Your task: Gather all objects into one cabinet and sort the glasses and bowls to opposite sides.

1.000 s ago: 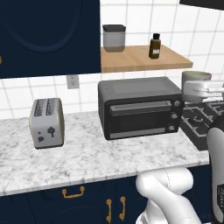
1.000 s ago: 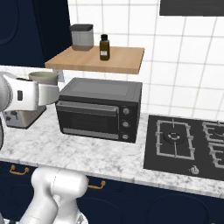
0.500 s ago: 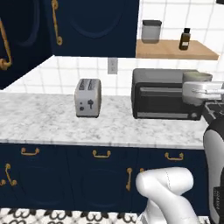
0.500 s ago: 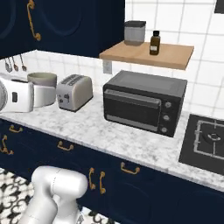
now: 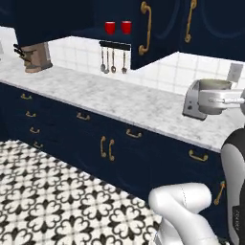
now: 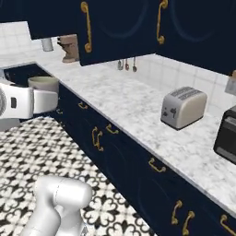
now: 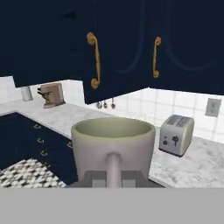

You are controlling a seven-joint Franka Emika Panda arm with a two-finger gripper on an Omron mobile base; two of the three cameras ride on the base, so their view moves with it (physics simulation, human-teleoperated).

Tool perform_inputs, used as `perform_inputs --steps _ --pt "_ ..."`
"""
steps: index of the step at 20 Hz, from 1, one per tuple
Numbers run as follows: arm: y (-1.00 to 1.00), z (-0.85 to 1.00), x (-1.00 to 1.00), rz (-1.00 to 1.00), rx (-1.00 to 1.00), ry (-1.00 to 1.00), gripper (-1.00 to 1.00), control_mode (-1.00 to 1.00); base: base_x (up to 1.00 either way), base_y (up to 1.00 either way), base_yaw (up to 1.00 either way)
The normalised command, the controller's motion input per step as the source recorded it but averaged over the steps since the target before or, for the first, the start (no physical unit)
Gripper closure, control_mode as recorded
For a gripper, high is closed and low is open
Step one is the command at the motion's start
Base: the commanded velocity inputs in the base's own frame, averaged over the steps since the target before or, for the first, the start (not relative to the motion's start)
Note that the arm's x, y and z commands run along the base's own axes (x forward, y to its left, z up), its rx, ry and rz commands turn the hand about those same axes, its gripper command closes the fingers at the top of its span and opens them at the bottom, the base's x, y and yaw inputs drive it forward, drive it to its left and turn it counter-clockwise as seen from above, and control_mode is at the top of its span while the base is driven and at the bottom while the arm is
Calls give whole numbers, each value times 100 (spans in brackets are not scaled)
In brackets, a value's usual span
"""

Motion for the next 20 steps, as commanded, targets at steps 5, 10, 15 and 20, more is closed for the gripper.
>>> perform_inputs --steps 5,10,15,20 --pt "0 0 0 0 0 0 100 100 23 72 60" --pt "0 0 0 0 0 0 100 100 90 33 25" --pt "0 0 0 0 0 0 100 100 100 31 8" --pt "0 0 0 0 0 0 100 100 88 9 -48"
